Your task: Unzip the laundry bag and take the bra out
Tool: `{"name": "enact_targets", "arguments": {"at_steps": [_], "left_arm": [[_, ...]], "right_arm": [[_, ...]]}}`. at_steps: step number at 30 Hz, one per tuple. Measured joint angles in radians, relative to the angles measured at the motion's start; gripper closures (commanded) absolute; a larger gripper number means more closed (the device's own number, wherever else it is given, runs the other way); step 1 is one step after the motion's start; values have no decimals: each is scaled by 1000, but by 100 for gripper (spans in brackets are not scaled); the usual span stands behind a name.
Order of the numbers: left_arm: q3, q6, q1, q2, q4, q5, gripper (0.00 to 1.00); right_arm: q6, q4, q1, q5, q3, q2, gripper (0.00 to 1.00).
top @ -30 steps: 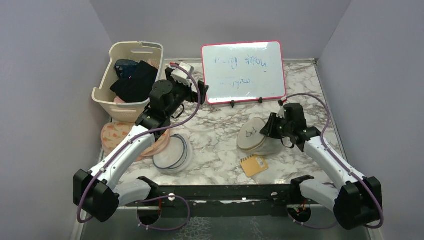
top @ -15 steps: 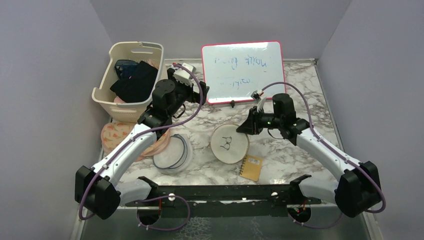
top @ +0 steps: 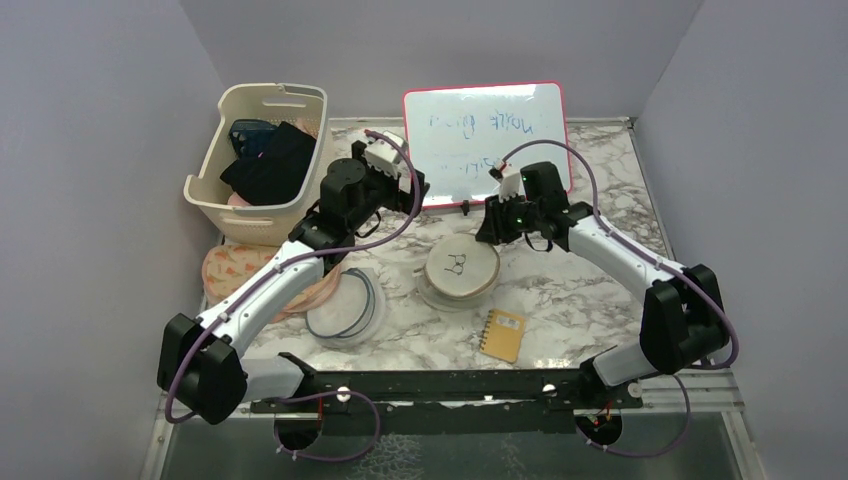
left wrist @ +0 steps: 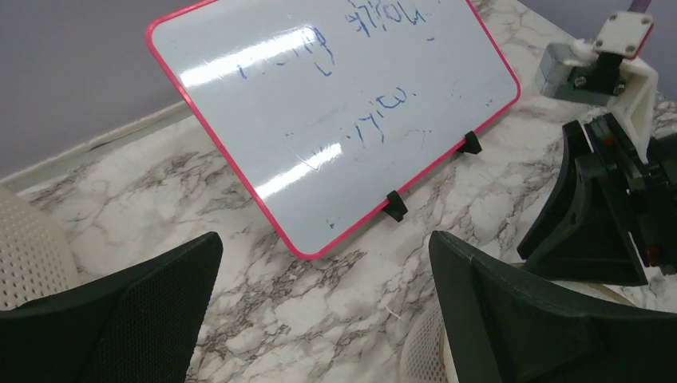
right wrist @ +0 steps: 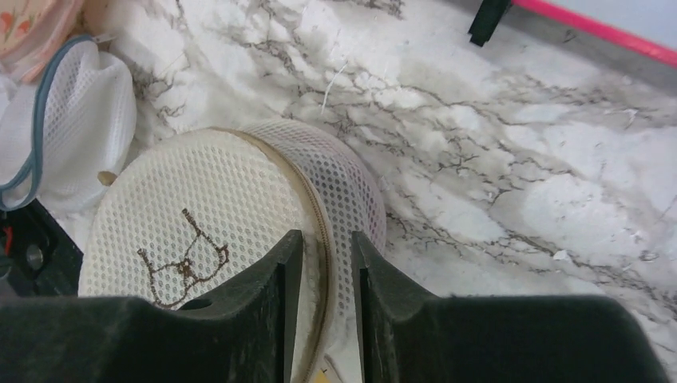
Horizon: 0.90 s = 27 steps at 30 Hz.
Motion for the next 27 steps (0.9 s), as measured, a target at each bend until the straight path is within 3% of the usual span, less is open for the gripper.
{"name": "enact_targets", "arguments": {"at_steps": [5, 10, 18, 21, 24, 27], "left_arm": [[0, 0, -24, 50, -1, 32, 1], [1, -1, -41, 90, -3, 48, 1], [13, 0, -59, 121, -27, 58, 1], [20, 1, -74, 124, -35, 58, 1], [31, 2, -92, 132, -42, 58, 1], [32, 2, -103, 134, -45, 58, 1]], "right_arm": [[-40, -12, 0, 72, 34, -1, 67], [-39, -43, 0, 127, 33, -12, 54], [10, -137, 0, 132, 33, -190, 40], [34, -198, 0, 106, 28, -258, 36], [75, -232, -1, 13, -36, -331, 21], [126, -253, 7, -100, -139, -392, 19]]}}
